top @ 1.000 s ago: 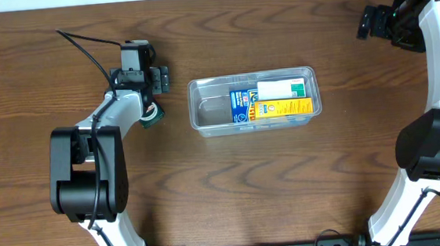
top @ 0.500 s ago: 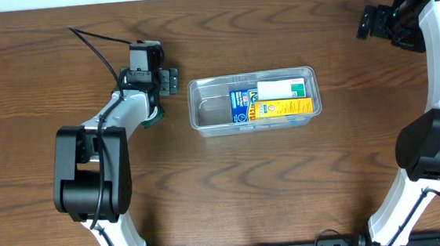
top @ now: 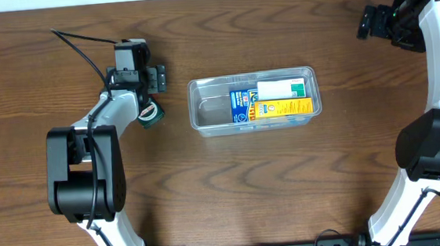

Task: Pack container
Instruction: 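Lower the left gripper onto the red Panadol box and grasp it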

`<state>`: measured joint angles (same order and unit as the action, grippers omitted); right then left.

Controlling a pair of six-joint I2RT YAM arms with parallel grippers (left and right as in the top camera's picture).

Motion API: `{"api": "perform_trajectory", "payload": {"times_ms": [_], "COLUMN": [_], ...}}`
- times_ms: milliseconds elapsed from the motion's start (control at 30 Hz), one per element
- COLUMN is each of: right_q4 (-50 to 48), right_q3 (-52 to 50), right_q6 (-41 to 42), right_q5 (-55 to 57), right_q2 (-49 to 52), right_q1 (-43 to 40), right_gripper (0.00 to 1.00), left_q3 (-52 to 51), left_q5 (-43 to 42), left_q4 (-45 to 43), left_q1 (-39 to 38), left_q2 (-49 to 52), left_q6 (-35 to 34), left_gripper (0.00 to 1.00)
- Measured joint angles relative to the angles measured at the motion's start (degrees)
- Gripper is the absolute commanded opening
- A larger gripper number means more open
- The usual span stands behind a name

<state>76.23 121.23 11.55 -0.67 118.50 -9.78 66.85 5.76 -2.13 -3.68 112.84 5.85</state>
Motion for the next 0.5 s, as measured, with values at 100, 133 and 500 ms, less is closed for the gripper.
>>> {"api": "perform_trajectory", "payload": {"times_ms": [100, 133, 500], "right_q4": [0.0, 0.0, 0.0], "right_q3": [0.0, 0.0, 0.0], "right_q6": [0.0, 0.0, 0.0], "right_q5": [0.0, 0.0, 0.0], "right_q2": [0.0, 0.0, 0.0], "right_q1": [0.0, 0.0, 0.0], "right_gripper": [0.99, 0.99, 0.99], "left_q3": [0.0, 0.0, 0.0], "left_q5": [-1.05, -1.14, -1.55], "left_q4": [-0.57, -0.68, -0.7], "left_q1": [-0.02, -0.07, -0.07], "left_q2": [0.0, 0.0, 0.0], "left_q6": [0.44, 0.46, 2.62], "left_gripper": [0.98, 0.98, 0.98]}}
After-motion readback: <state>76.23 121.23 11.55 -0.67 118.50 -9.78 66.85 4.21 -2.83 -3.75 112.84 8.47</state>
